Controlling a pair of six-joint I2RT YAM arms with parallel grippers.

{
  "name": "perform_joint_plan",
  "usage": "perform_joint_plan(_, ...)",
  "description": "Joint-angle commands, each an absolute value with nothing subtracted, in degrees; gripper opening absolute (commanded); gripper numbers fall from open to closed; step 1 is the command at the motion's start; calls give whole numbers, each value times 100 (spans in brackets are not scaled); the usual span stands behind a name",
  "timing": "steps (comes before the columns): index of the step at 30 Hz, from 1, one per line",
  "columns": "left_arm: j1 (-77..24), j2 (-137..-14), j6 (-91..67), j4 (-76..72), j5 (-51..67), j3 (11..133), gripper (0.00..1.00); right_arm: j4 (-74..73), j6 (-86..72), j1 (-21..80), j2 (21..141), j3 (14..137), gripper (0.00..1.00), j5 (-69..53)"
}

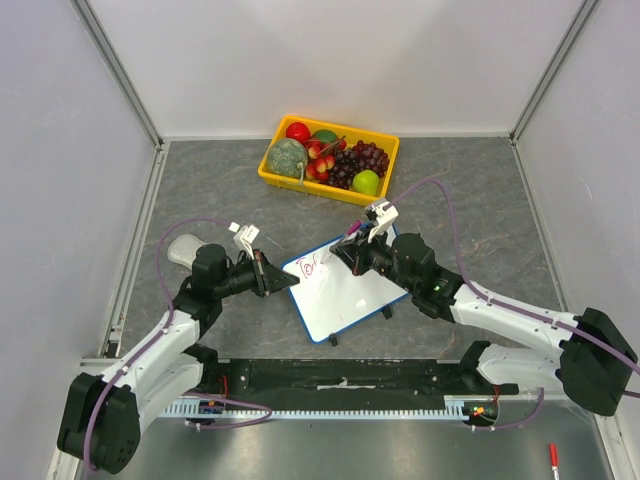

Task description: Write a sentence on the whiteboard

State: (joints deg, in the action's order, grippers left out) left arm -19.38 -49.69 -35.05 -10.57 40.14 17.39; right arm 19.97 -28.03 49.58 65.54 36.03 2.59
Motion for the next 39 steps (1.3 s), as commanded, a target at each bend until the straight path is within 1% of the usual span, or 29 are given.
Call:
perform_joint_plan(1, -2013, -5054, -2813, -378, 3568, 1731, 2, 1934, -2733, 4922, 6548, 3498, 0, 193)
perform_joint_plan(11, -2021, -5063, -2813, -369, 3551, 1731, 2, 1881, -2786, 4922, 6302, 3226, 0, 307)
perform_joint_plan(28, -2057, -5045, -2804, -343, 3524, 1731, 2, 1802, -2602, 4913, 6187, 3990, 0, 641)
perform_joint_plan(39, -2065, -5062, -2795, -334, 3516, 1740, 2, 1828, -2584, 4878, 6451, 3859, 0, 606)
